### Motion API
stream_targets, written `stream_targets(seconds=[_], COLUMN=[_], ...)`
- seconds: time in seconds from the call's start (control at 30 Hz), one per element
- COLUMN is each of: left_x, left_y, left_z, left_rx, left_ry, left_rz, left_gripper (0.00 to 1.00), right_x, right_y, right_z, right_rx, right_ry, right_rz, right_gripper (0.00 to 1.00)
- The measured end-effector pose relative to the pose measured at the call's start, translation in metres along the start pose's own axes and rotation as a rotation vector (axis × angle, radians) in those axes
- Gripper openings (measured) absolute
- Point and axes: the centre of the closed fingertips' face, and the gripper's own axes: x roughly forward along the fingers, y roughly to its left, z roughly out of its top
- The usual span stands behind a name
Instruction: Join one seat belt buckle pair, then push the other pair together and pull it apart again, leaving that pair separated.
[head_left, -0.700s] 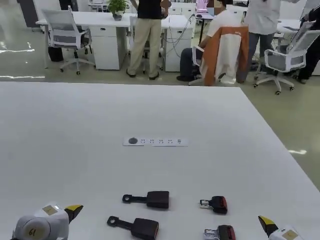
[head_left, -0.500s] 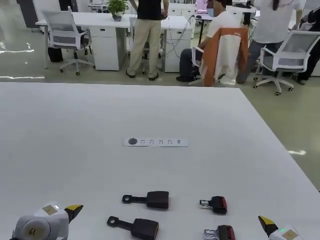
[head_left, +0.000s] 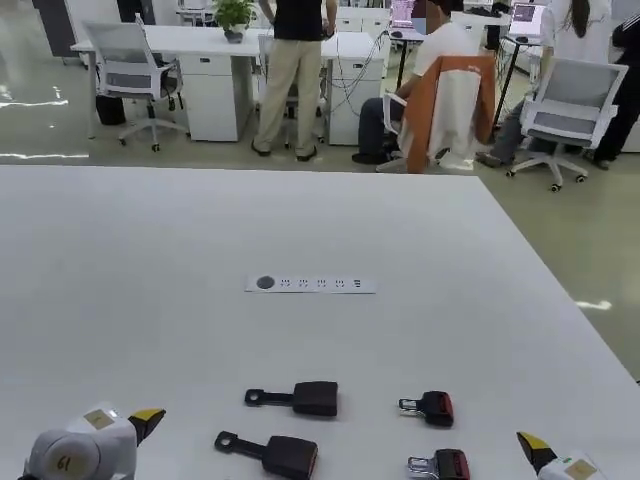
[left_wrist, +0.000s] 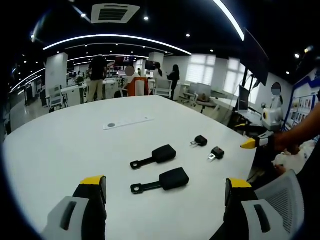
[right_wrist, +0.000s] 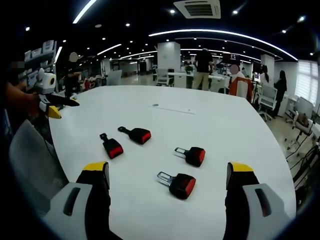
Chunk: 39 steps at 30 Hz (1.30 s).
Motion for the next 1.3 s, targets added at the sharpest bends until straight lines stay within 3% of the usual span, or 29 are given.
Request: stream_targets(seconds=[0.4,0.8,1.03,1.3], left_x=[-0.001,-0.007,-0.008,-0.011], left_y=[-0.001,-0.01,-0.004,-0.01], left_z=[0.001,0.003,-0.002,-0.003], left_rx=[0.005,0.009,0.007,0.01], left_ry=[-0.001,0.001,-0.003,0.005], left_rz=[-0.001,0.0,0.004,-0.003], left_gripper=[1.0,1.0,1.0,1.0], right_x=[-0.004,-0.009,-0.008,-0.006], right_y=[0.001,0.006,0.006,0.008], right_z=[0.001,0.003,0.0,-0.002], right_rx=[0.0,0.003,0.003,0.009], right_ry=[0.002,0.002,0.001,-0.001], right_rz=[0.007,0.01,0.012,0.02], right_gripper=[0.97,0.97,0.97,0.96])
